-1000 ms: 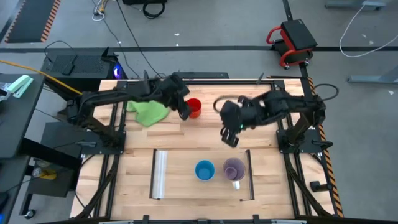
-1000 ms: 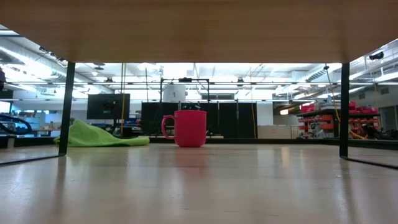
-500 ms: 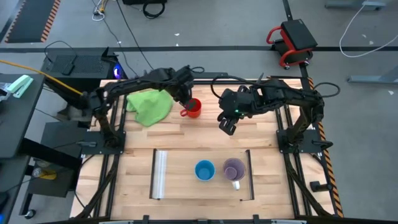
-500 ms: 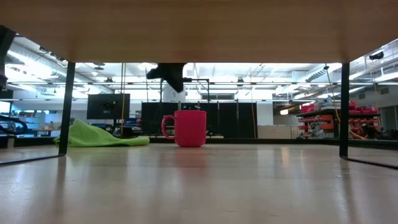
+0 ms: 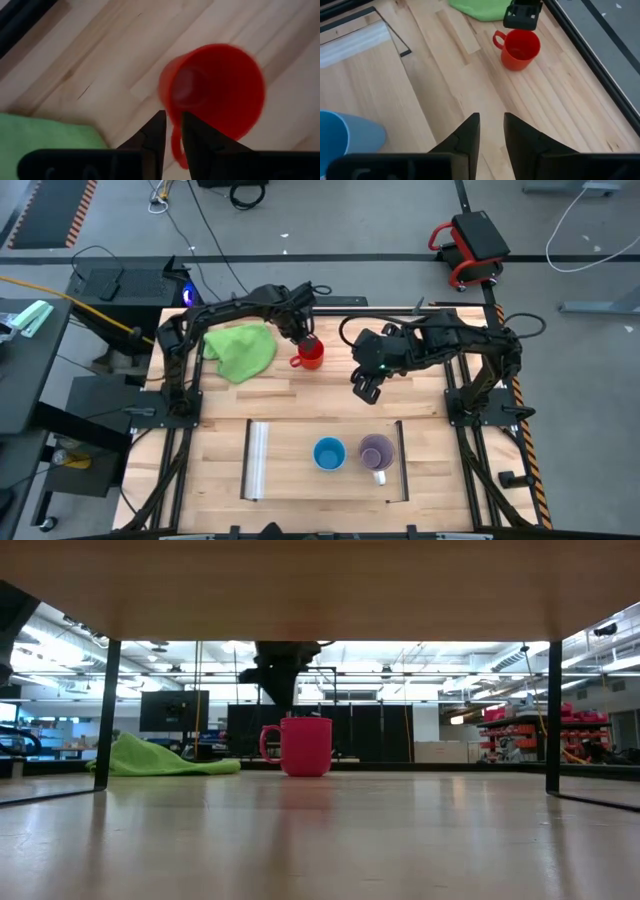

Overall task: Stack small to large cups/mugs on shelf
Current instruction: Prepare the red mug on the table

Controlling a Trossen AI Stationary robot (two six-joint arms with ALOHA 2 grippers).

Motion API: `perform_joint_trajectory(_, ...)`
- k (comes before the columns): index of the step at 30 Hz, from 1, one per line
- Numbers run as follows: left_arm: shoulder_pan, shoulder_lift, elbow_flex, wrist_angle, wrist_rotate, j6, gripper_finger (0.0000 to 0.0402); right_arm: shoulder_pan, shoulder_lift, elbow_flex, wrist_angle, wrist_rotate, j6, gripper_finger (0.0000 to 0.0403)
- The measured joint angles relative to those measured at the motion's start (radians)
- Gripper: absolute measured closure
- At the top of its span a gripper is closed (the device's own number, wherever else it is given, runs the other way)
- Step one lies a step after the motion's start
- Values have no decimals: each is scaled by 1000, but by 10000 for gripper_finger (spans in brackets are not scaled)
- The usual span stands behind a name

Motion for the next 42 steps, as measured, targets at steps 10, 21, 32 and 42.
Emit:
perform_joint_trajectory(10, 45, 0, 0, -159, -45, -22, 334, -1, 0, 0, 0, 1, 6, 311)
perform_joint_trajectory(21, -13, 13, -2, -210, -40, -27, 336, -1, 0, 0, 0, 2, 7, 312)
perform_joint_trajectory(32, -35, 48, -5, -184, -36, -56, 341, 7, 0, 0, 0, 6, 25, 312)
perform_joint_trajectory(42, -44, 66, -5, -175, -23, -64, 334, 44, 0, 0, 0, 27, 48, 312)
